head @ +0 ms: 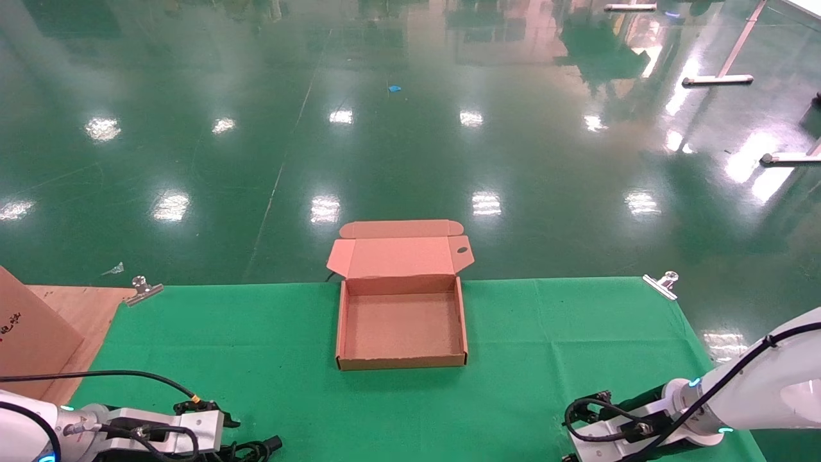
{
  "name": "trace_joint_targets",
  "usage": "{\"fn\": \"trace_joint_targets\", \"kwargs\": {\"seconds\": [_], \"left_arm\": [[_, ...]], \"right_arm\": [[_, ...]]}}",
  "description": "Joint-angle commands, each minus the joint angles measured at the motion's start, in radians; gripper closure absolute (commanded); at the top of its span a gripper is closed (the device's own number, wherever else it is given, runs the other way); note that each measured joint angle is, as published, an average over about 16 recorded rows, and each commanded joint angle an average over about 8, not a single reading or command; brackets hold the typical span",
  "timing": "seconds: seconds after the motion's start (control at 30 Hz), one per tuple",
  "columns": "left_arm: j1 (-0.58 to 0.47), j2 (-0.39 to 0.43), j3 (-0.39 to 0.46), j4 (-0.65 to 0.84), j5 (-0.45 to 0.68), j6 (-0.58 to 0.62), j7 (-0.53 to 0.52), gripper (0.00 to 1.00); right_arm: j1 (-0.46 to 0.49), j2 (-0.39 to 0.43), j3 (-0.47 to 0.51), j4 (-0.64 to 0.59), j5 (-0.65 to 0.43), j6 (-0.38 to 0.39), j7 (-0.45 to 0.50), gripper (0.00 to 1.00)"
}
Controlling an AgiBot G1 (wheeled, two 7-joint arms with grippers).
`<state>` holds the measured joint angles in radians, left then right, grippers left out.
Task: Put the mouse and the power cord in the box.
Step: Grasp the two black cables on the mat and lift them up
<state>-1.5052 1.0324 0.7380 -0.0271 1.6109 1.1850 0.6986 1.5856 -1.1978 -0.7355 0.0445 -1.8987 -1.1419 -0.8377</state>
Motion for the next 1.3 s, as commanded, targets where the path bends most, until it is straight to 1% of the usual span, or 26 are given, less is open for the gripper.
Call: {"fn": "trace_joint_targets", "kwargs": {"seconds": [0.03, 0.57, 0.87, 1.07, 1.3], "left_arm": [[-0.001, 0.001, -0.001, 0.003, -0.002, 0.01, 0.002, 1.0], [-0.005, -0.002, -0.005, 0.017, -0.007, 0.048, 0.014, 1.0], [-0.029, -0.001, 0.002, 0.012, 0.001, 0.14, 0.023, 1.0], [-0.098, -0.007, 0.011, -0.01, 0.015, 0.203, 0.031, 1.0], [-0.224, 0.006, 0.029, -0.049, 0.043, 0.247, 0.036, 1.0]], "right_arm": [[0.002, 0.0, 0.0, -0.006, 0.0, -0.002, -0.004, 1.0], [0.009, -0.002, -0.001, -0.03, -0.001, -0.005, -0.011, 1.0], [0.023, 0.02, 0.016, -0.034, 0.023, -0.024, -0.02, 1.0], [0.074, 0.048, 0.042, -0.022, 0.06, -0.061, -0.031, 1.0], [0.182, 0.062, 0.071, 0.002, 0.102, -0.115, -0.025, 1.0]]}}
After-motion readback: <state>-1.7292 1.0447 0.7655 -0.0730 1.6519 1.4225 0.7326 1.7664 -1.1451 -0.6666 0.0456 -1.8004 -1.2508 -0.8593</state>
